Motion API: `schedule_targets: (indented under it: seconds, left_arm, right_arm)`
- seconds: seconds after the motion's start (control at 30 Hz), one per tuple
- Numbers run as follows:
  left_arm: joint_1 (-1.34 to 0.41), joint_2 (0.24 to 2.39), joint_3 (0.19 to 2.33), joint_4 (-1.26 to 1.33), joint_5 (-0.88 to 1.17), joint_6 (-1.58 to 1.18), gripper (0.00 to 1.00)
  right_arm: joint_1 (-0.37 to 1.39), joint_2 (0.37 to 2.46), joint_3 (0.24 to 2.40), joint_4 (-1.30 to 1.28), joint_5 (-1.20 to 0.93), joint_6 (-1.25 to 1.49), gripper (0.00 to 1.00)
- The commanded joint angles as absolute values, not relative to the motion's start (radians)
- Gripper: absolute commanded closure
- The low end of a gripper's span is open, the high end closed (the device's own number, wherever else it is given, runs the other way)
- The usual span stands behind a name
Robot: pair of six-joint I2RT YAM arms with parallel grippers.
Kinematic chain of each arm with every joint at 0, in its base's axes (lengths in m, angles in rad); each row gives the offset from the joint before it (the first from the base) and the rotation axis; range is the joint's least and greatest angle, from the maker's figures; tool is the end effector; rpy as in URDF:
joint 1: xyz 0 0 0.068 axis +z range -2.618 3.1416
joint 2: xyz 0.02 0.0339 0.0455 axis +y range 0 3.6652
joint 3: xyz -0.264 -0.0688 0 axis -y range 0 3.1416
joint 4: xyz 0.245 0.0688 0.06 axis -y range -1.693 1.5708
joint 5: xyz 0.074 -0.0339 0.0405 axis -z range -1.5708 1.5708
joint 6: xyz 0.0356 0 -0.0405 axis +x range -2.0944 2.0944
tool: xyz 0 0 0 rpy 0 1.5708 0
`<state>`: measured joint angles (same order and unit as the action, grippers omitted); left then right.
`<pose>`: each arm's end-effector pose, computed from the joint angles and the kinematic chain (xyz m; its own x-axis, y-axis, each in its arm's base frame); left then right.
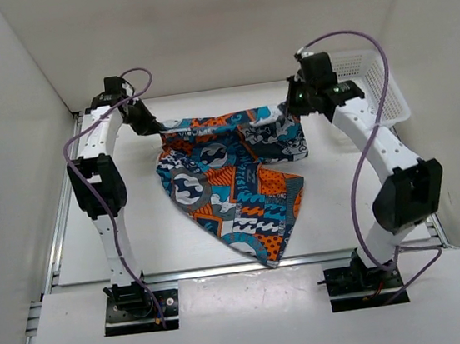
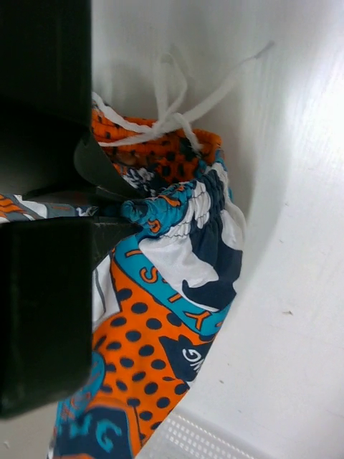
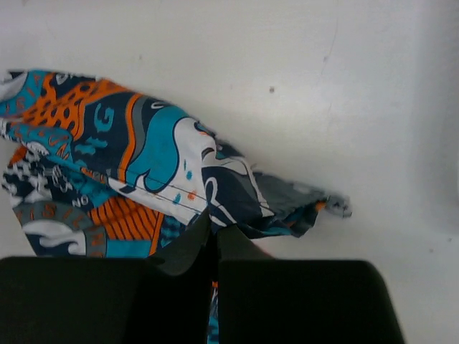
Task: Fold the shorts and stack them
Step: Fold the shorts
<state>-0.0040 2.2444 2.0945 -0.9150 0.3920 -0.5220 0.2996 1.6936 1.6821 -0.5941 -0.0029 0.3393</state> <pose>0.4876 -0.0156 0.2491 -0.8524 -0.4574 -0.2534 -0.2725 0.8022 -0.5313 0.3708 0.1146 0.3703 -0.6119 0.1593 -0.7747 -0.0994 0.9562 0.2752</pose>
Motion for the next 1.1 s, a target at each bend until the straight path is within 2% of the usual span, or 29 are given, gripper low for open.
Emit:
schedule_targets:
  seconds: [0.0, 0.27, 0.43, 0.6, 0.77, 0.97, 1.0, 1.03, 1.07]
  left_arm:
    - [0.006, 2.094, 2.028, -0.908, 0.371, -0.468, 0.9]
    - [0.037, 1.931, 1.861, -0.917, 0.331, -0.437, 0.9]
    - [0.046, 1.887, 1.824, -0.917, 0.319, -0.437, 0.9]
    - [0.057, 1.8, 1.727, -0.917, 0.284, -0.428, 0.9]
    - [0.078, 1.735, 1.577, -0.917, 0.252, -0.416, 0.9]
    - [0.078, 1.683, 1.441, -0.917, 0.177, -0.436, 0.9]
    - [0.087, 1.683, 1.405, -0.917, 0.176, -0.436, 0.88]
    - [0.087, 1.683, 1.39, -0.917, 0.163, -0.445, 0.8]
    - [0.087, 1.683, 1.375, -0.917, 0.153, -0.445, 0.63]
  right_arm:
    - [0.386, 1.559, 1.571, -0.632, 0.011, 0.322, 1.0]
    - [0.776, 1.223, 1.212, -0.721, 0.167, 0.402, 1.0]
    - [1.039, 1.135, 1.135, -0.75, 0.241, 0.439, 1.0]
    - [1.198, 1.123, 1.069, -0.762, 0.282, 0.46, 1.0]
    - [1.252, 1.155, 0.962, -0.762, 0.282, 0.506, 1.0]
    - [1.356, 1.28, 0.91, -0.732, 0.252, 0.551, 1.0]
    - [1.365, 1.304, 0.91, -0.732, 0.252, 0.563, 0.96]
    - [1.377, 1.327, 0.91, -0.732, 0.239, 0.563, 0.87]
    - [1.391, 1.365, 0.925, -0.723, 0.227, 0.563, 0.77]
